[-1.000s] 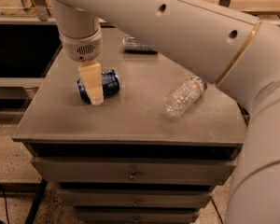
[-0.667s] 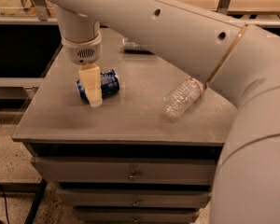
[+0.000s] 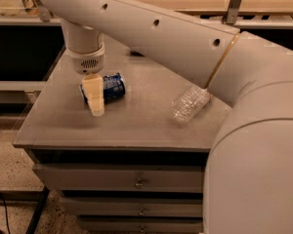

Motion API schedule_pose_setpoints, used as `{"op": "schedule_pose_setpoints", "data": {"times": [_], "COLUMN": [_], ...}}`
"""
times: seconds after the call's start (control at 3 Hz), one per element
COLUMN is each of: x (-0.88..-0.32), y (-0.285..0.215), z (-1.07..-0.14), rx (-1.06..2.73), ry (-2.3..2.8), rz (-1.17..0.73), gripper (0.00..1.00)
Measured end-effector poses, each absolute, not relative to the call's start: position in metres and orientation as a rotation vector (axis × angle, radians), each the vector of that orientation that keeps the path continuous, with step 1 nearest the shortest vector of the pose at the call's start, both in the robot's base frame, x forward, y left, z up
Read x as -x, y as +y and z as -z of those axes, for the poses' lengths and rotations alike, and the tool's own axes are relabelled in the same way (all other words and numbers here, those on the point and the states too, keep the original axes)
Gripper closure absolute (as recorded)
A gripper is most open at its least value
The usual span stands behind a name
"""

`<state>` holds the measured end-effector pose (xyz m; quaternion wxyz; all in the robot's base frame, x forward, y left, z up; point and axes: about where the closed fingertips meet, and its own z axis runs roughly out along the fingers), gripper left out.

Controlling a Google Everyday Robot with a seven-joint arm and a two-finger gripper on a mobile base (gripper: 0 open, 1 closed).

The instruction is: Pick pepsi can

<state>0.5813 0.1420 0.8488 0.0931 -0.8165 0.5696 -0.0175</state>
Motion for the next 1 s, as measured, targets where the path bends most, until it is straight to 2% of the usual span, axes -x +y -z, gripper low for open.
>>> {"op": "schedule_pose_setpoints", "data": {"times": [0.33, 1.0], "x": [-0.586, -0.590], "y": [0.143, 0.141], "z": [-0.835, -0.823], "rx": [2.421, 2.416], "ry": [1.720, 1.754], "rz": [0.035, 0.008], "gripper": [0.17, 0.63]}}
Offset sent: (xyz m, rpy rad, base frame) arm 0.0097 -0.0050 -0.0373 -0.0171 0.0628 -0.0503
